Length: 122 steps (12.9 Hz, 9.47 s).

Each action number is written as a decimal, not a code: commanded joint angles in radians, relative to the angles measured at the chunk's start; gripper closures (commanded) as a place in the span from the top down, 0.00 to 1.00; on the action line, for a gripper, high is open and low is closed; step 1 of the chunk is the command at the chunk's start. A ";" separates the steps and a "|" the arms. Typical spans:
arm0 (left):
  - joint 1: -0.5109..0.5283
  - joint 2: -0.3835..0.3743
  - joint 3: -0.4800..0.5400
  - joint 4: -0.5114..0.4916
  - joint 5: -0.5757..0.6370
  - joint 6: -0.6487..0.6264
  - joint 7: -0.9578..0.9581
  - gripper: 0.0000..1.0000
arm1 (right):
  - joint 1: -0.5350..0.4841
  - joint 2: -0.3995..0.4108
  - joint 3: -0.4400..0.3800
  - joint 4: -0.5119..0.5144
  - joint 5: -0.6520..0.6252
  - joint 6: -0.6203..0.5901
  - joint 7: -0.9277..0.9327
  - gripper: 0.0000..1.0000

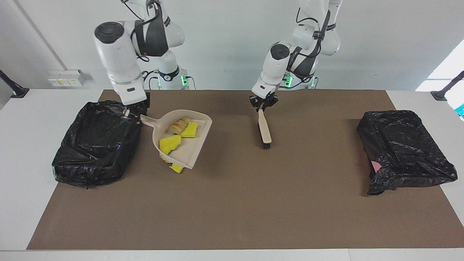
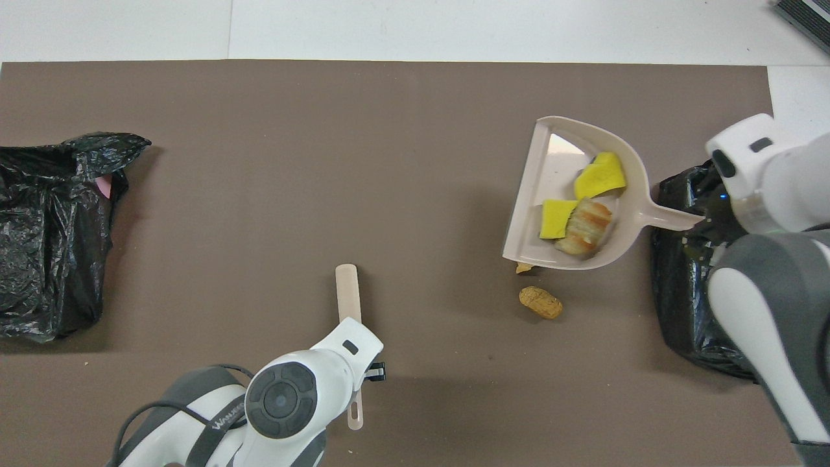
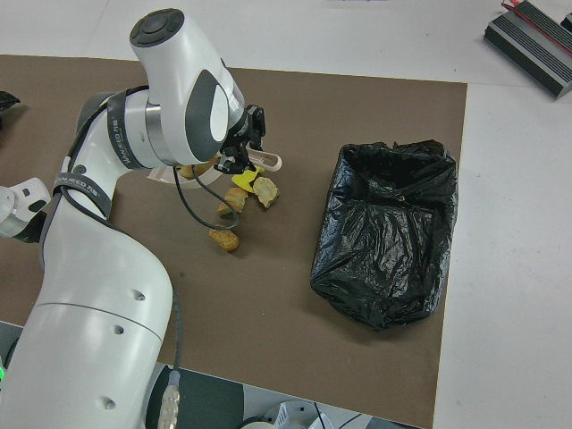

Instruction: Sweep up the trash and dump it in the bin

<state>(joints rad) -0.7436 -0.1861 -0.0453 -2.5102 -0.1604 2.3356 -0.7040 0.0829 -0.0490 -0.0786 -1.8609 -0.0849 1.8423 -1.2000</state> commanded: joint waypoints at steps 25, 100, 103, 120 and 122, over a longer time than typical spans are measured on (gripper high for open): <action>0.388 0.038 -0.022 0.342 0.063 -0.332 0.286 1.00 | -0.345 -0.017 0.017 -0.101 -0.820 0.100 -0.472 0.00; 0.346 0.520 -0.025 0.880 0.171 -0.247 0.278 1.00 | 0.756 0.109 0.304 -0.392 0.247 0.465 1.999 0.56; 0.310 0.544 -0.027 0.788 0.170 -0.146 0.273 1.00 | 0.758 0.109 0.304 -0.391 0.290 0.466 2.002 0.09; 0.309 0.499 -0.013 0.838 0.188 -0.356 0.380 0.00 | 0.191 -0.106 0.295 -0.356 0.009 0.023 1.716 0.00; 0.339 0.459 -0.016 0.837 0.186 -0.431 0.487 0.00 | 0.073 -0.080 0.295 -0.354 -0.062 0.029 1.563 0.00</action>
<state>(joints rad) -0.4272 0.3195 -0.0587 -1.6707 0.0112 1.9750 -0.3015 0.2451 -0.1389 0.2029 -2.2123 -0.0908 1.8776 0.4755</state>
